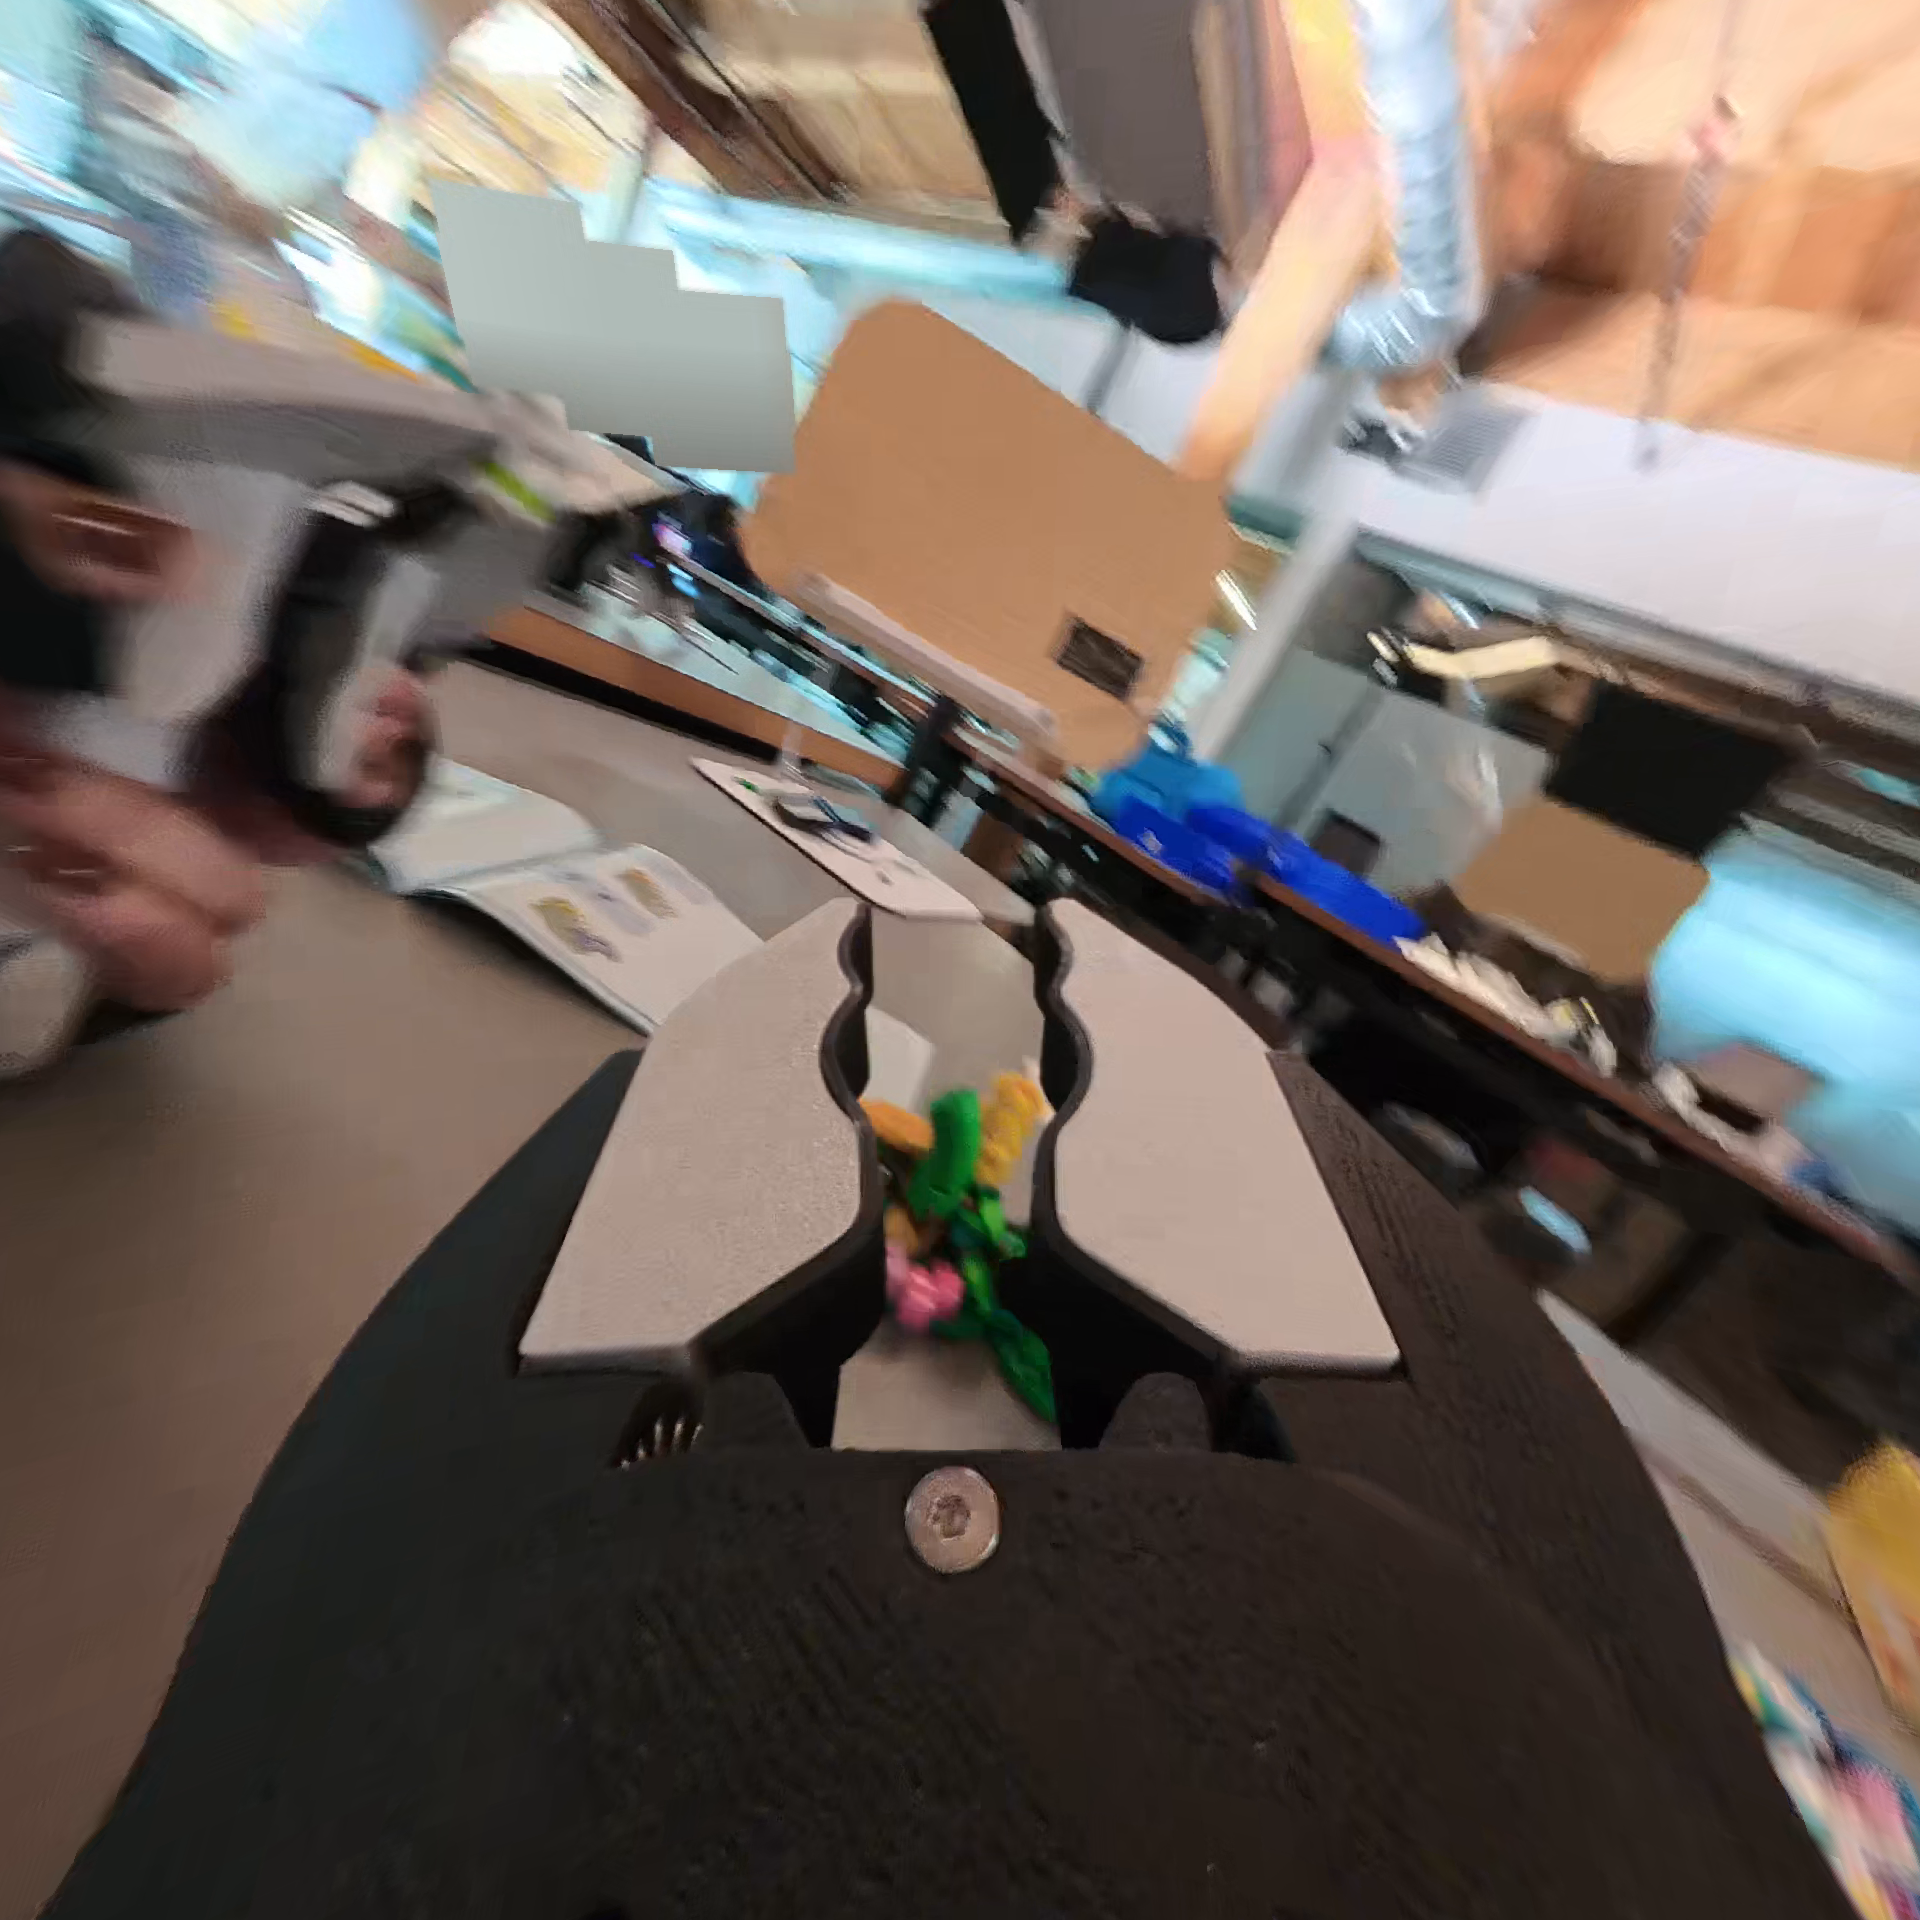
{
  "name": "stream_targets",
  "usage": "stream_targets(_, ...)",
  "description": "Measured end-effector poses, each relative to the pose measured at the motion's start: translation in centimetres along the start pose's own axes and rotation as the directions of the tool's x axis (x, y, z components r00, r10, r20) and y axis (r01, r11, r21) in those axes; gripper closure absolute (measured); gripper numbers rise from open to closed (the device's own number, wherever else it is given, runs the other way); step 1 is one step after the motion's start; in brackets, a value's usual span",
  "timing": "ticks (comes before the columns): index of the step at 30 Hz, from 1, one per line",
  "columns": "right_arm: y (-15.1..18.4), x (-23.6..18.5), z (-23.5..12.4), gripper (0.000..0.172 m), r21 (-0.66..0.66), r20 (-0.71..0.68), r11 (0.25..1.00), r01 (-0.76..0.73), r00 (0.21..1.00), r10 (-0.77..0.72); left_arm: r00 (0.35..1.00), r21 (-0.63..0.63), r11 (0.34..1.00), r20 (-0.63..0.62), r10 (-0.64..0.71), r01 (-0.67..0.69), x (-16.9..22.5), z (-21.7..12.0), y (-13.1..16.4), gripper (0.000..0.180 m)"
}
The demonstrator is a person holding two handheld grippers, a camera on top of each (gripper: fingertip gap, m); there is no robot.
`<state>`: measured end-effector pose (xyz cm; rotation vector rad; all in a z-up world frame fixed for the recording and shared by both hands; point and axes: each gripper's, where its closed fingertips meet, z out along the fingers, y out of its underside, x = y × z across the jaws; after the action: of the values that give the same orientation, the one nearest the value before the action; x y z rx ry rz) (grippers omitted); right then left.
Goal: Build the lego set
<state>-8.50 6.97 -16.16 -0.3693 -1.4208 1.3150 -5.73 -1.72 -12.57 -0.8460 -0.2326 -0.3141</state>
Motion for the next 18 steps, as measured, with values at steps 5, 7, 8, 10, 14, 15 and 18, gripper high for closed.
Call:
stream_targets(5,-5.2,-4.6,0.2,0.123,0.146,0.236,0.928,0.342,0.899,-0.368,0.976,-0.044,0.979,-0.078,-0.202,0.2,0.1,0.2,0.3,0.172)
stream_targets(7,-6.5,-5.9,1.0,0.117,0.168,0.282,0.879,0.446,0.833,-0.476,0.955,-0.059,0.959,-0.092,-0.282,0.278,0.0,0.2,0.5,0.173)
stream_targets(8,-6.9,-6.5,1.6,0.115,0.168,0.309,0.862,0.477,0.805,-0.506,0.943,-0.069,0.948,-0.095,-0.318,0.312,0.0,0.2,0.6,0.172)
stream_targets(10,-7.4,-7.3,2.5,0.111,0.176,0.354,0.846,0.503,0.769,-0.531,0.926,-0.082,0.929,-0.091,-0.366,0.36,-0.2,0.3,0.8,0.172)
stream_targets(14,-6.4,-7.8,4.1,0.105,0.125,0.452,0.83,0.543,0.713,-0.535,0.886,-0.138,0.891,-0.118,-0.448,0.433,0.3,0.4,1.4,0.172)
stream_targets(15,-6.1,-7.9,4.3,0.106,0.112,0.476,0.825,0.554,0.699,-0.533,0.88,-0.147,0.885,-0.121,-0.46,0.442,0.4,0.5,1.5,0.173)
stream_targets(18,-5.8,-8.0,4.5,0.12,0.105,0.51,0.813,0.573,0.671,-0.539,0.864,-0.146,0.871,-0.131,-0.487,0.469,0.5,0.4,1.5,0.172)
